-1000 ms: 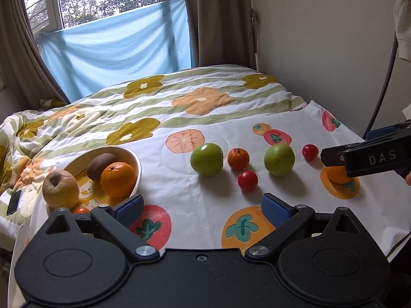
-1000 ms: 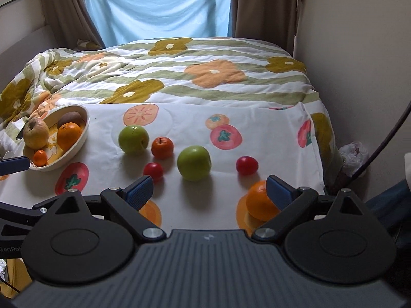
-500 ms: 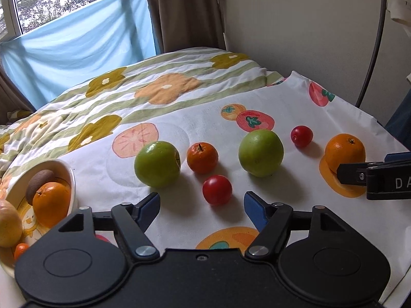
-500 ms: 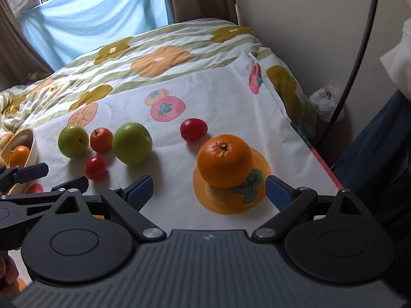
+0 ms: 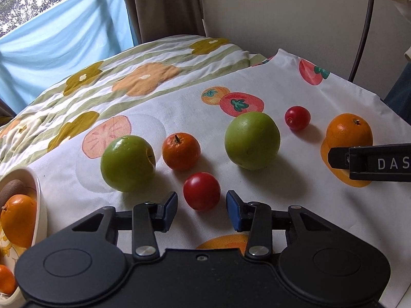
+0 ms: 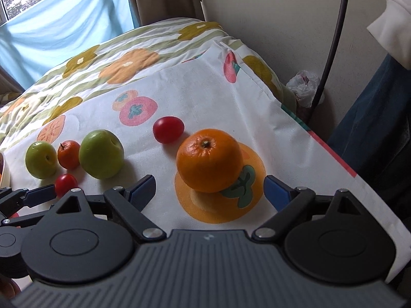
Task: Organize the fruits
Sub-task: 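Close the left tool on the red tomato while the right tool grasps the large orange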
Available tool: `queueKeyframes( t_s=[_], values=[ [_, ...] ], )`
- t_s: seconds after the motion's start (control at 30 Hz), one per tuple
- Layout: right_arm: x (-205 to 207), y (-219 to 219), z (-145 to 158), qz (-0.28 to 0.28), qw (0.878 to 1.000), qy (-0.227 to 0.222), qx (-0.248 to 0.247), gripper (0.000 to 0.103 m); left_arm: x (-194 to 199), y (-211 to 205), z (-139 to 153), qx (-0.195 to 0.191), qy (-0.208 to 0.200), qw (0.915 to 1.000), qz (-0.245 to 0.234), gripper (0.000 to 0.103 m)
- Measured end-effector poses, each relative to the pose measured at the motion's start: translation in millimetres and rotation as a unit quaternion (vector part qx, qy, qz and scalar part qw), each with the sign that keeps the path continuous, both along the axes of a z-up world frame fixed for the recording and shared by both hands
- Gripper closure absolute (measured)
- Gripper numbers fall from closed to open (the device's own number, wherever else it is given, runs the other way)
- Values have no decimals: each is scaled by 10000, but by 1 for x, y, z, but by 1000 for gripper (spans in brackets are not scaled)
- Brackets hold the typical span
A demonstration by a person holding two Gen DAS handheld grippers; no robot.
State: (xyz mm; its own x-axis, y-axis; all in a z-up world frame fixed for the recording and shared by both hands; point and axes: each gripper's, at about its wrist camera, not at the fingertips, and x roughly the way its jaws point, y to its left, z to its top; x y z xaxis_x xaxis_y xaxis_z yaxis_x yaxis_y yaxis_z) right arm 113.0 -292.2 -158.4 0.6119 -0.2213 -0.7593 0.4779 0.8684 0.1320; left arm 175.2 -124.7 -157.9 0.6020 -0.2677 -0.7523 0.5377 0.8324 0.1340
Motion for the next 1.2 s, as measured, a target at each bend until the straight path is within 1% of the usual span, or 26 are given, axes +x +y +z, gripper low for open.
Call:
queueKeyframes(
  t_s=[0.07, 0.27, 0.3, 0.33, 0.37, 0.7, 0.87, 0.93, 1.2],
  values=[
    [2, 1, 0, 6, 10000, 9, -34, 0, 1, 1, 0, -6, -13, 10000, -12, 68],
    [6, 4, -1, -4, 9999, -18, -109, 0, 2, -1, -1, 23, -35, 10000, -63, 69],
    [6, 3, -1, 7, 9999, -19, -120, 2, 3, 0, -1, 15, -21, 10000, -58, 69],
    [7, 2, -1, 27, 9999, -6, -117, 9, 3, 1, 0, 5, -6, 10000, -46, 69],
    [9, 2, -2, 43, 9999, 3, -107, 11, 3, 1, 0, 2, 2, 10000, -34, 69],
    [18, -6, -3, 92, 9997, -36, -217, 18, -7, 5, 0, 77, -39, 10000, 39, 69],
    [19, -8, -3, 263, 9993, -15, -248, 28, -11, 10, 0, 90, -36, 9998, 194, 69],
    [19, -7, -3, 305, 9992, -8, -271, 28, -13, 12, 1, 87, -38, 9996, 250, 69],
    [9, -1, 7, 640, 9977, -185, -98, 29, -26, 18, 16, 26, -196, 9984, 533, 69]
  ],
)
